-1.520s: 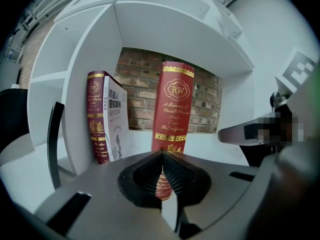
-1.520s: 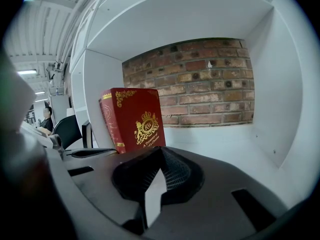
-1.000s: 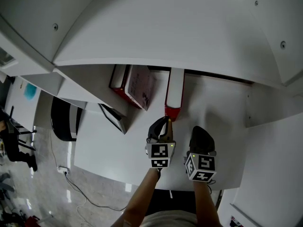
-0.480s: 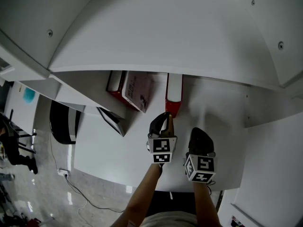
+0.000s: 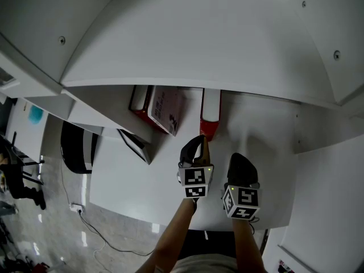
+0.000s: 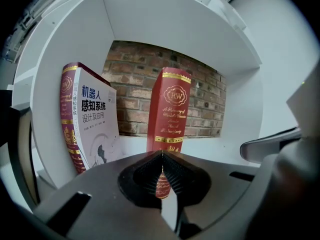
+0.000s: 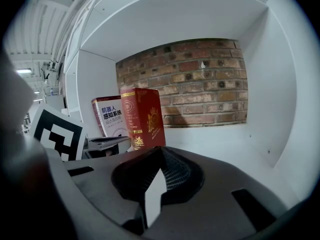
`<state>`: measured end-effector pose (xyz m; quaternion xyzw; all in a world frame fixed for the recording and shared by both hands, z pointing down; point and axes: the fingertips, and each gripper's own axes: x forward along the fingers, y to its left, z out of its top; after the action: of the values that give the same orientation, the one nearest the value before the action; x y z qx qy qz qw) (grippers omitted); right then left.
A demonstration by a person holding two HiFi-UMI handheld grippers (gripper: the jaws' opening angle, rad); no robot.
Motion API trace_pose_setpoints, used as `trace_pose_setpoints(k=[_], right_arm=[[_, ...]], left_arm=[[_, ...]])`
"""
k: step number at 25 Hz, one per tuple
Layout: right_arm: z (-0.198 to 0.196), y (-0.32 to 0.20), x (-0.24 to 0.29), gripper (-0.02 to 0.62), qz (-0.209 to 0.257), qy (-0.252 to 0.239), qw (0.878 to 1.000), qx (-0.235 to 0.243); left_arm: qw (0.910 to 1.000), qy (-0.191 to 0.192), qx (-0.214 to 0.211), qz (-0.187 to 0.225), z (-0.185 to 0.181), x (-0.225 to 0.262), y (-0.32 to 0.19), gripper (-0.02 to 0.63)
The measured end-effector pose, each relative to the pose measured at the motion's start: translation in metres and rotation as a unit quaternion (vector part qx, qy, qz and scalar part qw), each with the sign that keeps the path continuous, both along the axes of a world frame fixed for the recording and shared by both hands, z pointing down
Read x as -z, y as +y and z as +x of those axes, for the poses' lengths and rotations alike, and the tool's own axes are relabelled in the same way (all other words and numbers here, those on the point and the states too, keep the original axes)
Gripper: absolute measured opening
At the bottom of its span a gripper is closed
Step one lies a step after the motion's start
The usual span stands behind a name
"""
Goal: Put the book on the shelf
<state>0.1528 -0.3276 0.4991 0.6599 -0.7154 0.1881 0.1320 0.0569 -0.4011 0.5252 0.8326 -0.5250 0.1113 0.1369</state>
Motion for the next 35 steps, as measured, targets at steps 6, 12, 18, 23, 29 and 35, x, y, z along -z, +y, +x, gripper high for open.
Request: trace_pose_setpoints(k=[6,12,18,23,29,35], right_arm=[[-0.005,0.003,0.005,0.017,0.006,-0.002,1.000,0.005],[-0.011,0.005,0.015,0.015,0.018,-0.003,1.000,0.013],[-0.018,0.008,0.026,0.015,0.031,-0.004,0.999,0.023],[-0.020,0.011,0.035,0.017,0.041,-0.006,0.999,0.025],[-0.016,0.016,0.040,0.015,0.048,-0.009,0.999,0.020],[-0.013,0.018,0.045,0.015,0.054,-0.008,0.998,0.021]], left_arm=[[0.9998,0.020,0.006,0.003,-0.007,0.016,0.016,0.017],[0.9994,0.032,0.013,0.008,-0.011,0.034,0.035,0.017],[0.9993,0.031,0.020,0.008,-0.015,0.043,0.047,0.017],[0.9988,0.033,0.033,0.011,-0.022,0.051,0.054,0.017],[0.9991,0.032,0.027,0.008,-0.016,0.054,0.063,0.017],[0.9994,0.029,0.013,0.012,-0.003,0.059,0.069,0.017]])
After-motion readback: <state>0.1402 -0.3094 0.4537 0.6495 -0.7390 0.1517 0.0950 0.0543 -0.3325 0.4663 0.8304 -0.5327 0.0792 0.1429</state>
